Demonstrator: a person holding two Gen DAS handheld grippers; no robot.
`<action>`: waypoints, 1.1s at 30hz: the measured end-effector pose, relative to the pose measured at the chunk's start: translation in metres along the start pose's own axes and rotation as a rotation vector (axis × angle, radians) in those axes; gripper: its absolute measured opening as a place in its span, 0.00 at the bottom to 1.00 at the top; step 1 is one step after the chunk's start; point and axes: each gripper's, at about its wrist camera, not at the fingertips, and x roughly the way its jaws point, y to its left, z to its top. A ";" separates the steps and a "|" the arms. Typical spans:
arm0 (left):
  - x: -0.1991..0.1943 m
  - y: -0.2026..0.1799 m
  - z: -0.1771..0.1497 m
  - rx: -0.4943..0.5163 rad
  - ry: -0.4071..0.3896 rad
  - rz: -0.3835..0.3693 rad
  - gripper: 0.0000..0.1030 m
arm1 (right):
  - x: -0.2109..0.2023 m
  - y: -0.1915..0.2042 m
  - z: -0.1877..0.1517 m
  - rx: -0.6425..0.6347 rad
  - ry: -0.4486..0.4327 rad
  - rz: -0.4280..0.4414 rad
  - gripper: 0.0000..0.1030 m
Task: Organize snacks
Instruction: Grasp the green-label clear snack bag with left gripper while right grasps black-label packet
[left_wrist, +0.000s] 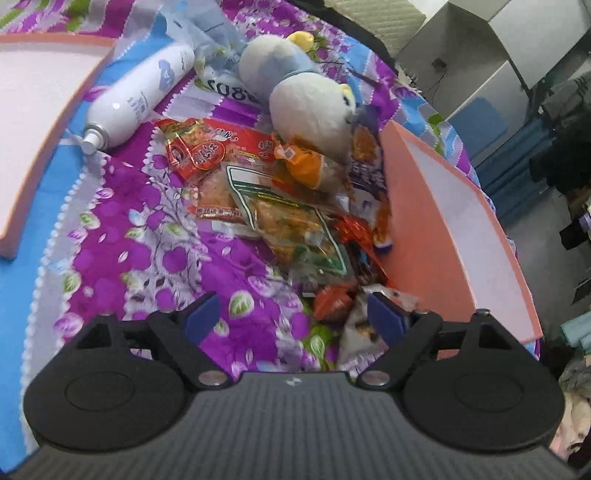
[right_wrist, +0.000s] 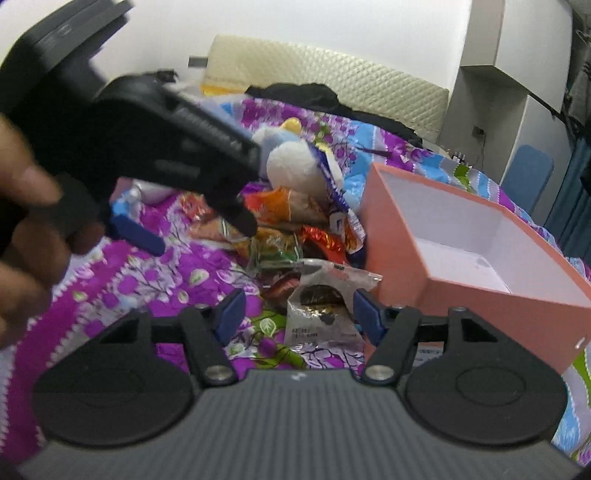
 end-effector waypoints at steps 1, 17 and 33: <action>0.006 0.002 0.005 -0.006 -0.009 0.017 0.80 | 0.006 0.003 -0.001 -0.022 0.005 -0.007 0.64; 0.081 0.028 0.039 -0.228 0.093 -0.029 0.74 | 0.061 0.020 -0.011 -0.241 0.118 -0.140 0.54; 0.101 0.020 0.046 -0.267 0.098 0.000 0.73 | 0.077 0.014 -0.013 -0.210 0.175 -0.071 0.41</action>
